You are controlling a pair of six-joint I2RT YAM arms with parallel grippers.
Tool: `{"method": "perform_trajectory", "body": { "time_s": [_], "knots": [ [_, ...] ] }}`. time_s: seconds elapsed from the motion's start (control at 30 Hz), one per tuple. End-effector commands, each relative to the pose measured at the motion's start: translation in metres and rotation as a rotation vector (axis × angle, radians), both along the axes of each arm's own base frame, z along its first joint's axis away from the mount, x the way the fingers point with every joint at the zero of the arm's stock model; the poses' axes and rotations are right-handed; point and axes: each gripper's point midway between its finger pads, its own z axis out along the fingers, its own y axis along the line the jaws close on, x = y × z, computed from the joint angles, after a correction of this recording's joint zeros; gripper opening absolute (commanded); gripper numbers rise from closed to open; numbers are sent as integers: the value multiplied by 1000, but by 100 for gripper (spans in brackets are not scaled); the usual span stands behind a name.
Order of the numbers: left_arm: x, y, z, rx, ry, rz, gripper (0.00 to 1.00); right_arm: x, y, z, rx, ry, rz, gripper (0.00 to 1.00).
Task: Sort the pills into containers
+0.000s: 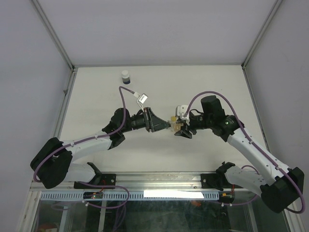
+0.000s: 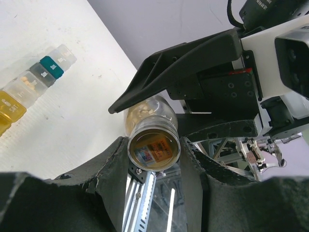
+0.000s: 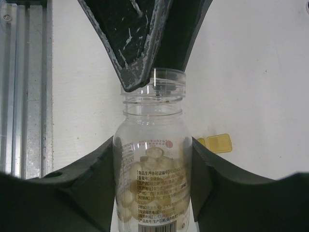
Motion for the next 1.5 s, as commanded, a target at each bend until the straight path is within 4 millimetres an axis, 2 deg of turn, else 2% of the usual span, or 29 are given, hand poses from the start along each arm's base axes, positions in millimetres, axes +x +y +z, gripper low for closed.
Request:
{"method": "perform_trajectory", "body": {
  "time_s": [0.0,0.27,0.53,0.7,0.87,0.97,1.07,1.2,1.33,1.47],
  "knots": [
    [-1,-7,12,-21,-25,-8,27,9,5,9,23,-41,-18,0],
    [-4,-13,11,21,-43,-29,26,14,5,1,-19,-31,-46,0],
    [1,-18,-1,160,-44,5,25,18,7,0,-34,-29,-69,0],
    [-3,-22,-3,165,-42,-17,25,11,12,9,5,-6,-46,0],
    [-16,-29,-3,146,-86,-122,24,-2,14,21,71,24,8,0],
    [-21,-30,-10,188,-157,-191,24,-7,14,24,89,41,35,0],
    [-29,-29,-19,229,-320,-293,24,-15,15,27,113,70,75,0],
    [-29,-27,-33,292,-531,-382,22,-21,15,28,131,97,106,0],
    [-31,-27,-29,282,-757,-457,23,-21,15,27,135,118,111,0],
    [-23,-30,-20,270,-837,-456,25,-19,14,26,134,121,102,0]
  ]
}}
